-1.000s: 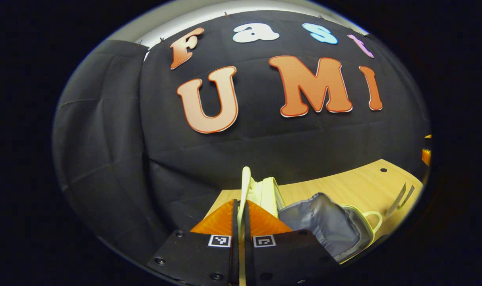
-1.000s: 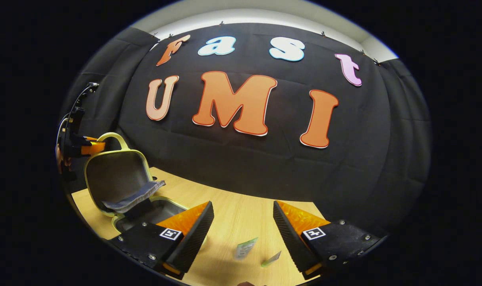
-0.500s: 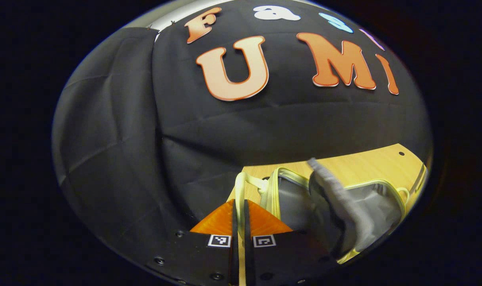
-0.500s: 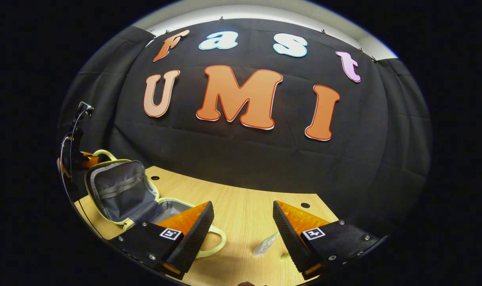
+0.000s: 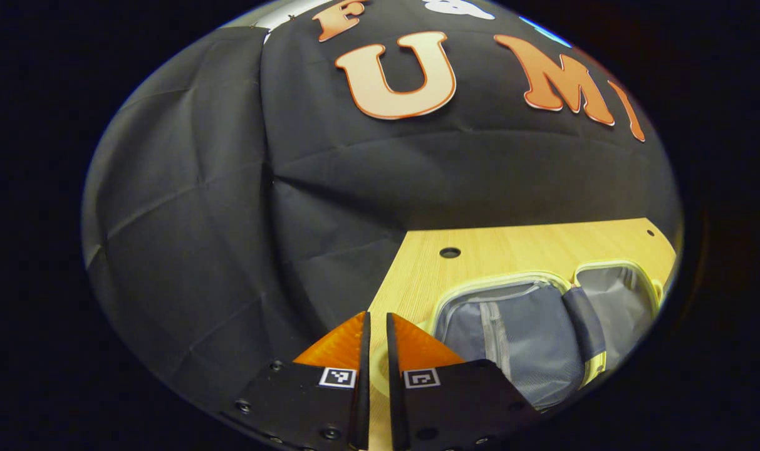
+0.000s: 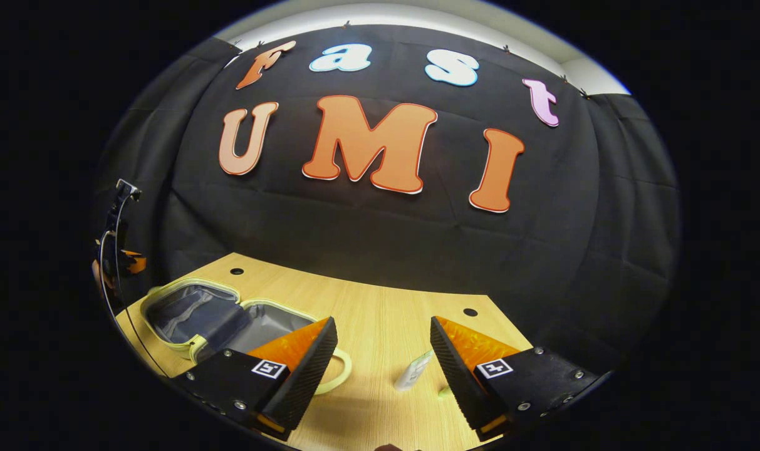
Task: First open the suitcase, pack the skin care products into it, and then close the suitcase.
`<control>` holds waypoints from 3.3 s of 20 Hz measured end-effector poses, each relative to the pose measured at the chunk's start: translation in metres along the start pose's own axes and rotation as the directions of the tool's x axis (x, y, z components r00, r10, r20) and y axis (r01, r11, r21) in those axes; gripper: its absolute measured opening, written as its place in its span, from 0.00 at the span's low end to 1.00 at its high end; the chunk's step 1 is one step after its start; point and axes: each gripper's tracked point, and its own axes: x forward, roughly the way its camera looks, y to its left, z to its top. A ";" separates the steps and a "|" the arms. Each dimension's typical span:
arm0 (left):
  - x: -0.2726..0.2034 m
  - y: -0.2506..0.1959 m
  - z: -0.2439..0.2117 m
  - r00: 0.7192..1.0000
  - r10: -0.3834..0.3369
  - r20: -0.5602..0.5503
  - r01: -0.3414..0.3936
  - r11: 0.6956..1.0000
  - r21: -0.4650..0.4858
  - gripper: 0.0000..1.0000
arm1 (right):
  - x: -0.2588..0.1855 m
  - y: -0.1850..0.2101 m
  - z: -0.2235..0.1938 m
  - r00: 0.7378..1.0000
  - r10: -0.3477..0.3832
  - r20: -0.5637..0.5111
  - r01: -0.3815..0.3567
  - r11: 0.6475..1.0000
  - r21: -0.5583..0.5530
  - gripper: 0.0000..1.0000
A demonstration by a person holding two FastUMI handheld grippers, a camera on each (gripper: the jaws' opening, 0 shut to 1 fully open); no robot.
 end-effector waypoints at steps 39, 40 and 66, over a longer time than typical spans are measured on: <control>-0.210 -0.601 -0.013 0.706 -0.701 0.098 0.681 0.711 0.176 0.99 | 0.029 -0.155 -0.149 0.986 0.123 -0.112 -0.121 0.992 0.029 0.95; -0.210 -0.612 -0.018 0.696 -0.713 0.085 0.696 0.699 0.167 0.99 | 0.031 -0.158 -0.152 0.986 0.119 -0.116 -0.116 0.993 0.035 0.95; -0.190 -0.608 0.036 0.710 -0.695 0.115 0.691 0.719 0.079 0.35 | 0.099 -0.128 -0.246 0.924 0.230 -0.306 -0.205 0.972 0.110 0.80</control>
